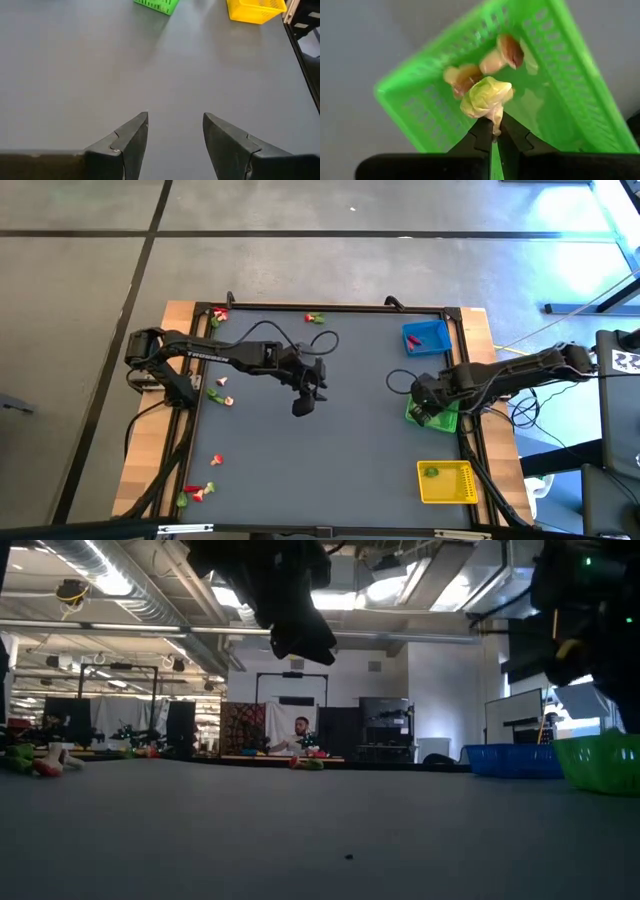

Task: Sort produce into baskets
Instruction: Put the green mushroom into the green basket, then put the brown mushroom into the green basket

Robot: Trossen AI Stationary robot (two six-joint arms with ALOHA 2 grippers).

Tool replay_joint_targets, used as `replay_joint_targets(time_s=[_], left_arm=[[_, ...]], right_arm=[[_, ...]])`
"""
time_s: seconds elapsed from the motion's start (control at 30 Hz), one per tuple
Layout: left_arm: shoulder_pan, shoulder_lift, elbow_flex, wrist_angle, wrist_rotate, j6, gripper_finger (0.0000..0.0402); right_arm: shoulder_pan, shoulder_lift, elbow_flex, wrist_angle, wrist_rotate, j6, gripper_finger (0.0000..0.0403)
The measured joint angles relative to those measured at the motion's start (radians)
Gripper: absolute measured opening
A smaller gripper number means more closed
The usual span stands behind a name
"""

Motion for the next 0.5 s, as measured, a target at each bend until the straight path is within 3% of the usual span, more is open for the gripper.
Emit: replay_joint_targets(time_s=[0.23,0.5], left_arm=[[0.000,0.000,0.000,0.008,-0.001,0.001,0.0186],[-0.001,0.000,0.000,0.038,-0.008,0.001,0.0186]], right_arm=[[-0.001,0.036,-0.025,0.040,-0.024,-0.033,0.0042],[-0.001,0.035,-0.021,0.033,-0.036,-0.077,0.0129]])
